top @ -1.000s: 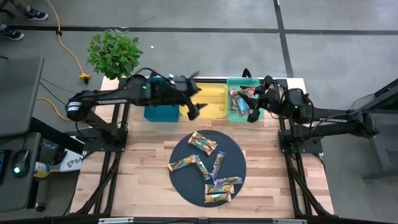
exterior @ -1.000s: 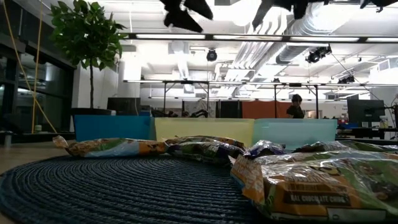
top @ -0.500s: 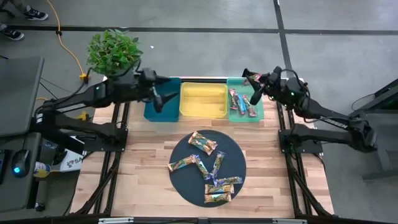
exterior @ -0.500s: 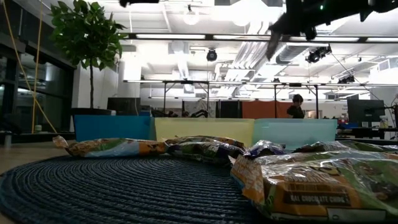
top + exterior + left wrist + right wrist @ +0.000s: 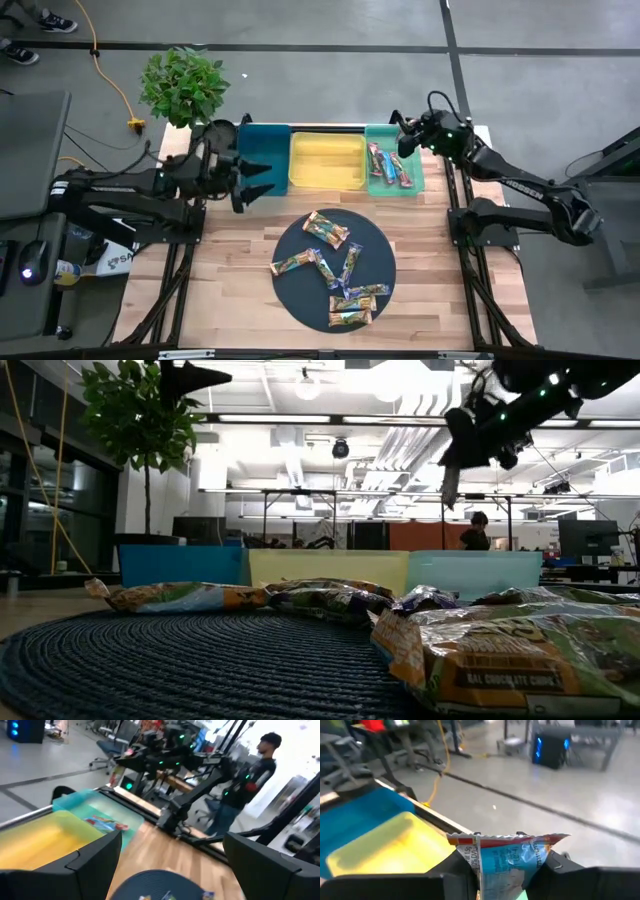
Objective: Pick and place Granola Bars by type
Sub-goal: Put the red granola bar into the green bin
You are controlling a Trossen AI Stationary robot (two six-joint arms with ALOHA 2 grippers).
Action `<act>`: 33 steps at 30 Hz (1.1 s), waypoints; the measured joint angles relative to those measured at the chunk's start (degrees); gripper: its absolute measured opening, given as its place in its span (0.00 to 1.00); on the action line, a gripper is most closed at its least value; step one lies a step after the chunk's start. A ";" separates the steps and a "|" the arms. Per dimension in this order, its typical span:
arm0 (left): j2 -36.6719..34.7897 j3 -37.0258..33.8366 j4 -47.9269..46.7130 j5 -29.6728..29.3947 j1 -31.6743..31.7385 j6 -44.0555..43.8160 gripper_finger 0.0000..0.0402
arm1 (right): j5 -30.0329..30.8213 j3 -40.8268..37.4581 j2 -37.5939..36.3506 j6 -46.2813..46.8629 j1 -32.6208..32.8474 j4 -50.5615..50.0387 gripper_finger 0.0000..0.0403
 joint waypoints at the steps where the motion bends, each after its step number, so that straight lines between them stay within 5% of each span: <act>1: -0.37 -1.32 1.95 -0.73 -0.70 -0.62 0.86 | 0.03 0.00 0.80 0.34 -0.24 -0.47 0.25; 17: -0.95 -3.85 7.78 -3.68 -5.31 -1.86 0.86 | 3.57 0.00 17.42 3.83 -3.11 -4.70 0.25; 33: -0.95 -3.85 7.70 -4.62 -5.27 -1.24 0.86 | -3.38 -0.02 19.37 11.07 -7.56 -17.82 0.26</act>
